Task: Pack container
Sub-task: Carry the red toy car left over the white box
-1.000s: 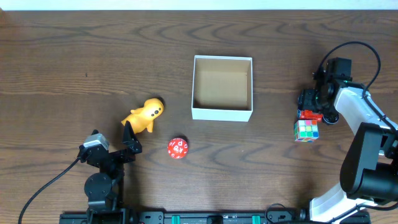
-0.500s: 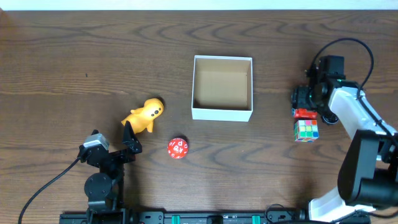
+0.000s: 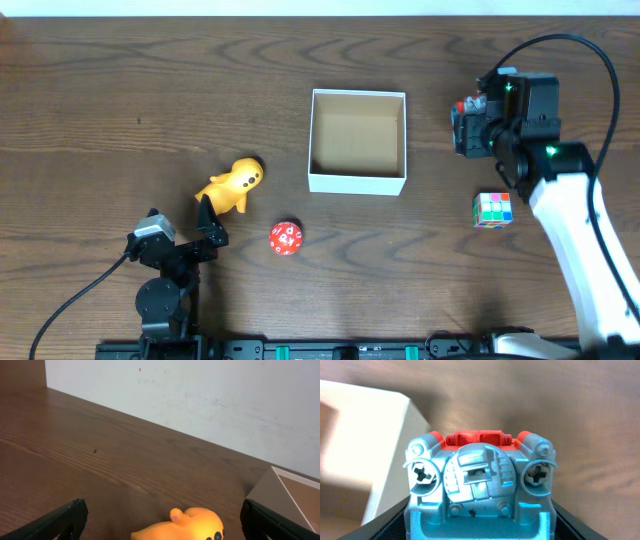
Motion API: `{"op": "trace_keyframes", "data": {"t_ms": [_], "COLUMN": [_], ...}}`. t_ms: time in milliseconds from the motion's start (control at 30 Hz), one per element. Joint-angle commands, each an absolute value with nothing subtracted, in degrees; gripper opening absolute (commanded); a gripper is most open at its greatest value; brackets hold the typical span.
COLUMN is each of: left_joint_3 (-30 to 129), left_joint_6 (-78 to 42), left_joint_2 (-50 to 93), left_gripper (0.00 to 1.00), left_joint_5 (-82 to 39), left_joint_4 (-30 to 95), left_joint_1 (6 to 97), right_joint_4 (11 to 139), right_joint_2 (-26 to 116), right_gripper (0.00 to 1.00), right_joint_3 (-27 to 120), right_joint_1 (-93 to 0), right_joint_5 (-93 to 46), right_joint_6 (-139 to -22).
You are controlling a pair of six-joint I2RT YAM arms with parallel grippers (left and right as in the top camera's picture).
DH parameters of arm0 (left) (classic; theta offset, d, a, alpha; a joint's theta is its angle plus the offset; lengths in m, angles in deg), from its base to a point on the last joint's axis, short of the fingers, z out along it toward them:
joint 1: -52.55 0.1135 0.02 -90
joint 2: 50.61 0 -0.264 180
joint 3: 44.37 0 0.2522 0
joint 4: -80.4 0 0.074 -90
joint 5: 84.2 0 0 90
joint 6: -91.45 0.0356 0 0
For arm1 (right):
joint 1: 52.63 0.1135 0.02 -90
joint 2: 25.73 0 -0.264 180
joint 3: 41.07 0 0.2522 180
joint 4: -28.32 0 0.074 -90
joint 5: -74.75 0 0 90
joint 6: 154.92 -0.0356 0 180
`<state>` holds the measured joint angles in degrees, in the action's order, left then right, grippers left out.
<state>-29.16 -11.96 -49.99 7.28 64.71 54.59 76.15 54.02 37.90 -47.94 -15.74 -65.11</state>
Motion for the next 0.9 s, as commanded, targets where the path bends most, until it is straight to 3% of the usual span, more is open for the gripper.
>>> {"op": "trace_keyframes", "data": {"t_ms": [0,433,867], "left_joint_3": [-30.38,-30.38,-30.38], "left_joint_6": [-11.04,-11.04,-11.04], "left_joint_2": [-50.38,-50.38,-50.38], "left_gripper": [0.98,0.98,0.98], "left_joint_5": [7.76,7.76,7.76], "left_joint_4": [62.61,62.61,62.61], "left_joint_1": [54.51,54.51,54.53], "right_joint_4": [74.94,70.18,60.17], "right_joint_2": [48.69,46.46,55.13], "right_gripper": [0.56,0.59,0.62], "right_joint_3": [39.52,39.50,39.50], "right_joint_1": [-43.57,-24.29,-21.82], "right_joint_5": [-15.91,-15.87,-15.02], "right_joint_6": [-61.44,-45.85,-32.28]}}
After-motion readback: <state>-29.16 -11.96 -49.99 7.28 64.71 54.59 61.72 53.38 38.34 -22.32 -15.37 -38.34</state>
